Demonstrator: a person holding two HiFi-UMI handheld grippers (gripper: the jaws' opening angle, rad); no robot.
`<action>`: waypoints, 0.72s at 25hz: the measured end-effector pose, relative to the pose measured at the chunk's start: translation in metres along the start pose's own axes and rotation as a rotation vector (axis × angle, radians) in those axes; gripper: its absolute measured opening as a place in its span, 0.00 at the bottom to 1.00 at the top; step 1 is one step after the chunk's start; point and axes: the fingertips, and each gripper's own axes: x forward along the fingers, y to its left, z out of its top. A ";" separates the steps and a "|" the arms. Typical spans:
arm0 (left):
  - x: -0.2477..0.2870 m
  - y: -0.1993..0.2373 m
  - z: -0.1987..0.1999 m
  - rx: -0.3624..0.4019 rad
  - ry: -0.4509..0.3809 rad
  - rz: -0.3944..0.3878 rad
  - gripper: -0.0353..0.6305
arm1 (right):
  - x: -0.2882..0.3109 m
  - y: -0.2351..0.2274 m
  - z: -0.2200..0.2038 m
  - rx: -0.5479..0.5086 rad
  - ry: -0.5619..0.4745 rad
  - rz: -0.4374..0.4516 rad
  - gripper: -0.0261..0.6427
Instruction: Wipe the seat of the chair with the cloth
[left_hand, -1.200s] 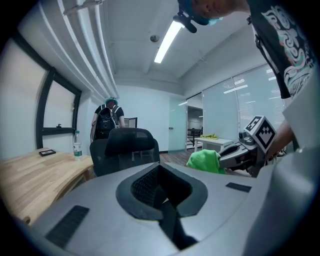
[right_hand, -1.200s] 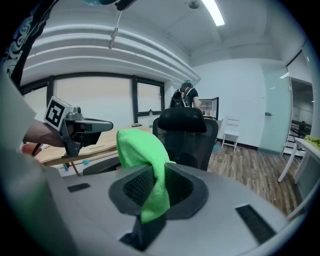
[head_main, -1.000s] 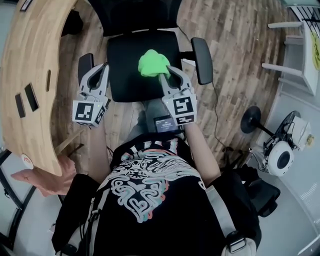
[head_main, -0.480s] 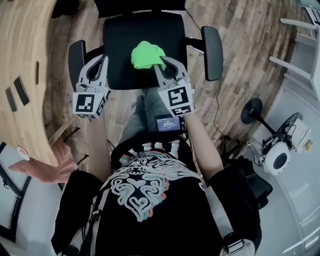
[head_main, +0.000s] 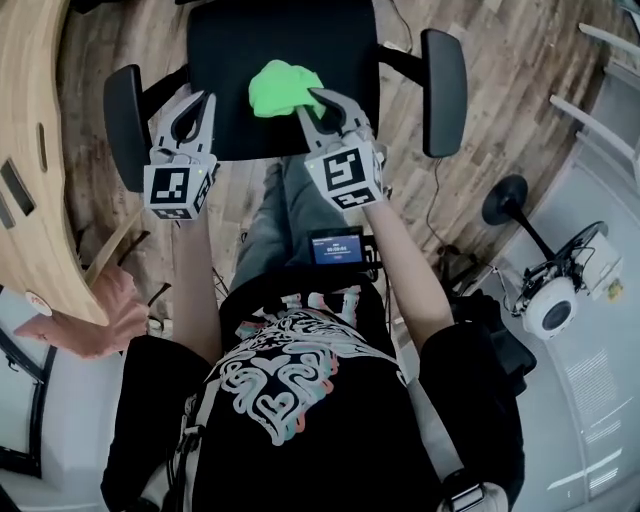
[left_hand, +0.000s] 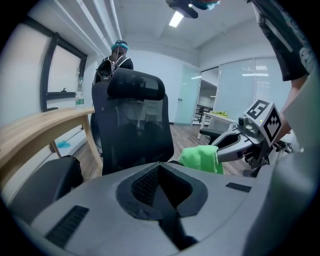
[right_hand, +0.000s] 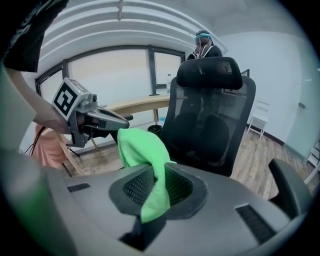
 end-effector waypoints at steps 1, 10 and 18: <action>0.003 0.001 -0.007 -0.011 0.014 0.004 0.05 | 0.005 0.001 -0.004 -0.008 0.007 0.008 0.12; 0.027 0.007 -0.057 -0.048 0.068 0.006 0.05 | 0.050 0.015 -0.040 -0.068 0.050 0.088 0.12; 0.045 0.002 -0.100 -0.048 0.128 -0.003 0.05 | 0.085 0.028 -0.076 -0.111 0.089 0.160 0.12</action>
